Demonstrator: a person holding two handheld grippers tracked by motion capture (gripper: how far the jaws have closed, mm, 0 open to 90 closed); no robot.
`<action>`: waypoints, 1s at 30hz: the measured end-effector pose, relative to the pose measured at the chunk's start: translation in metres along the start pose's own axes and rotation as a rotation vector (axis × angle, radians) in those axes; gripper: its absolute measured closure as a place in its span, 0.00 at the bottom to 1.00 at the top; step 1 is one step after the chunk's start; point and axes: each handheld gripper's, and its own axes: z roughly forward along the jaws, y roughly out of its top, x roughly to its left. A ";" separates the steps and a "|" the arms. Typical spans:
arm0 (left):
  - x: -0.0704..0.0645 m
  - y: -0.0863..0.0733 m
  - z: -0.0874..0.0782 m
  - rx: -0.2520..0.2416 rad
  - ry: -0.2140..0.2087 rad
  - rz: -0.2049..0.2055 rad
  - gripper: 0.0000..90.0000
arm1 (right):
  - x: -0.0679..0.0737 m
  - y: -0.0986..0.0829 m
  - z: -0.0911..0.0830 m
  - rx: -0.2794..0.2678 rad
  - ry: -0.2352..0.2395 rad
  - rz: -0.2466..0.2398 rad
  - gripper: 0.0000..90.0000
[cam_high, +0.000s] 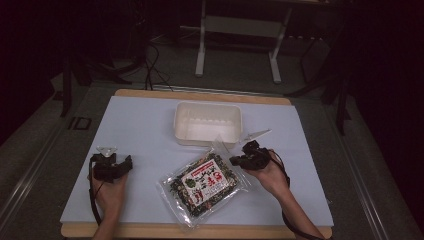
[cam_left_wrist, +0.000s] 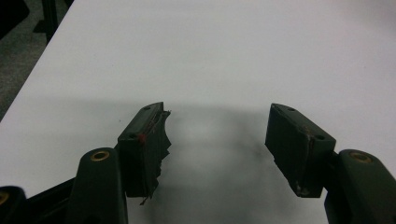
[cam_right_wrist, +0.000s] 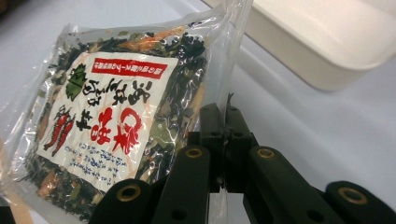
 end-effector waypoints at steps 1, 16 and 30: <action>0.000 0.000 0.000 0.001 -0.001 -0.001 0.43 | 0.000 0.002 -0.001 0.001 -0.001 -0.007 0.99; 0.000 0.000 0.000 -0.001 -0.001 -0.004 0.42 | -0.004 0.025 -0.019 0.001 -0.039 -0.052 0.99; 0.001 0.000 -0.001 -0.009 -0.003 -0.008 0.42 | -0.009 0.035 -0.028 -0.010 -0.042 -0.060 0.99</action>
